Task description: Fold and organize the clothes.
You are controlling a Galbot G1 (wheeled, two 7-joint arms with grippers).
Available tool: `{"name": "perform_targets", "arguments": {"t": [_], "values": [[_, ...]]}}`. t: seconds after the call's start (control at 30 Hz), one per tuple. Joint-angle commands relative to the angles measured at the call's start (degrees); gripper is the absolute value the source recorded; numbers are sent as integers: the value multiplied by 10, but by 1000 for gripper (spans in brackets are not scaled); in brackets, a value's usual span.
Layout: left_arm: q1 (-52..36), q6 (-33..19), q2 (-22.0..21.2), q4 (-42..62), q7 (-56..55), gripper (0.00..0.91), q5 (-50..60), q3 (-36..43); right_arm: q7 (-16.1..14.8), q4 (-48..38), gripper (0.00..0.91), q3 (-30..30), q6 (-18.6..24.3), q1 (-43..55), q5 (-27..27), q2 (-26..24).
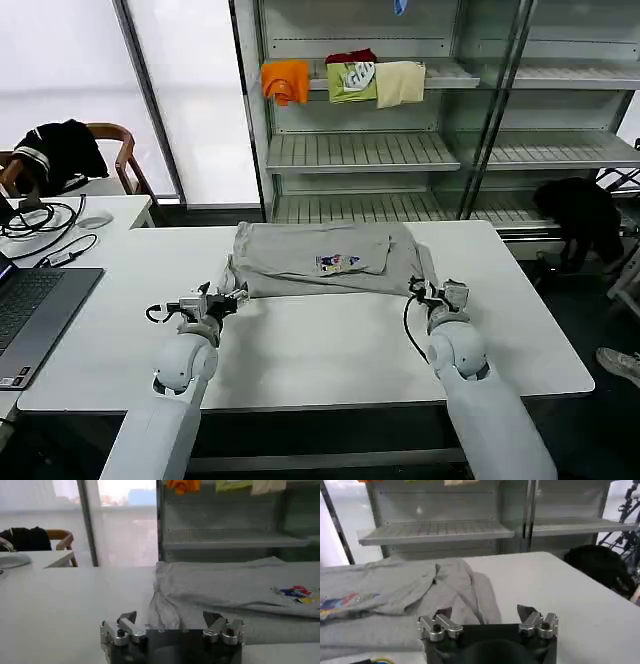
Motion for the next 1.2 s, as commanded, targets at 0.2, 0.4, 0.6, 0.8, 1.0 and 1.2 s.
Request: {"name": "perform_targets", "arguments": {"t": [0.2,0.4,0.6,0.8,1.0,1.2], "values": [[0,0,-1,12,1,907,1,1,-3,-20,907,-2,-1,-4,2,-8],[-1,0,0,20,1,907,-2,-1,-6,-30,625,-6,-1,-2,0,-6],[-2,0,2,26,0,494,-7,-5,-11,-38,101,-8,-1,1,-2,-5],[2,0,1,26,5,40,-9,-2,-14,-43,0,-8,0,0,-4,0],[-4,0,-3,43,9,20,-8,-4,-21,-42,0,-11,0,-5,-6,2],[1,-1,-5,46,14,20,-8,-7,-21,-37,0,-10,0,-9,-5,1]]}}
